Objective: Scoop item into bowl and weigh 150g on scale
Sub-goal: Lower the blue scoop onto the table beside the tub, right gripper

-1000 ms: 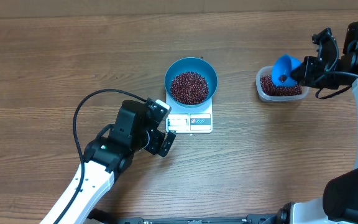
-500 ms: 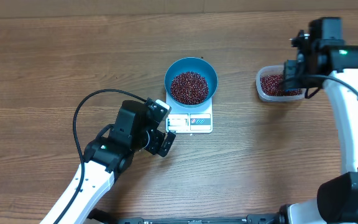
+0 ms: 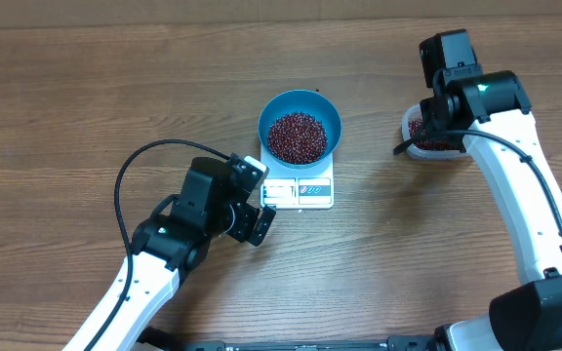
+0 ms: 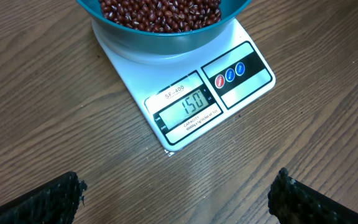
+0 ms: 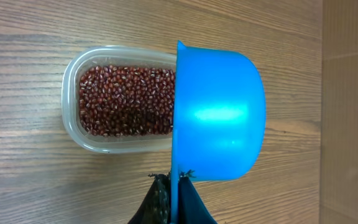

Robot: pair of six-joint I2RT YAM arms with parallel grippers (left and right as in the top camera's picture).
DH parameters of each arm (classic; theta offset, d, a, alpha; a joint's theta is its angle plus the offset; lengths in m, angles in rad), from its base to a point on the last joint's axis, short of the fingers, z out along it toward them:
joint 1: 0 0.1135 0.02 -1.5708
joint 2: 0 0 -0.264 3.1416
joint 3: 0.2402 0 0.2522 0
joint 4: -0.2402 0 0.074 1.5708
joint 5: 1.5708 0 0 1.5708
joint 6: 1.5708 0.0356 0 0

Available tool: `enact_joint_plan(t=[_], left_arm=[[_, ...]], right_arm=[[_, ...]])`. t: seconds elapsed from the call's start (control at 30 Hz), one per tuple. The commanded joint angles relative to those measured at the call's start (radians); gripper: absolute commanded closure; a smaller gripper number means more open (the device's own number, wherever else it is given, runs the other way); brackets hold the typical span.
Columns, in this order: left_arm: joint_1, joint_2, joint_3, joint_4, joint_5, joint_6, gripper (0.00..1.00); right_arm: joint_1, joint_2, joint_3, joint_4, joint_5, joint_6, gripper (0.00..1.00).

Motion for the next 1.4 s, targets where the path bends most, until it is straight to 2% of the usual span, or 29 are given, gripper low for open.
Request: enact_joint_plan(t=[0.0, 0.2, 0.23, 0.27, 0.3, 0.53, 0.63, 0.73, 1.0, 1.37], left_arm=[[-0.005, -0.004, -0.003, 0.003, -0.002, -0.017, 0.01], [-0.005, -0.004, -0.003, 0.003, -0.002, -0.017, 0.0], [-0.005, -0.004, -0.003, 0.003, -0.002, -0.017, 0.0], [-0.005, -0.004, -0.003, 0.003, -0.002, -0.017, 0.01], [-0.005, -0.004, -0.003, 0.003, -0.002, -0.017, 0.0], [-0.005, -0.004, -0.003, 0.003, -0.002, -0.017, 0.0], [-0.005, -0.004, -0.003, 0.003, -0.002, -0.017, 0.01], [-0.005, -0.004, -0.003, 0.004, -0.002, -0.017, 0.01], [-0.005, -0.004, -0.003, 0.003, -0.002, -0.017, 0.01], [-0.005, -0.004, -0.003, 0.003, -0.002, -0.017, 0.01]], right_arm=[[-0.01, -0.029, 0.032, 0.023, -0.037, 0.05, 0.96], [-0.175, -0.029, 0.032, 0.034, -0.561, 0.083, 0.96], [-0.195, -0.03, 0.032, 0.033, -0.638, 0.07, 0.96], [-0.252, -0.043, 0.032, 0.022, -0.852, 0.018, 0.96], [-0.278, -0.057, 0.032, 0.01, -0.931, -0.006, 0.96], [-0.427, -0.196, 0.032, -0.183, -1.193, -0.186, 0.96], [-0.453, -0.203, 0.023, -0.293, -1.215, -0.241, 0.96], [-0.455, -0.203, -0.063, -0.308, -1.21, -0.243, 0.96], [-0.455, -0.162, -0.393, -0.121, -1.212, -0.237, 0.96], [-0.455, -0.031, -0.504, 0.017, -1.214, -0.233, 0.96]])
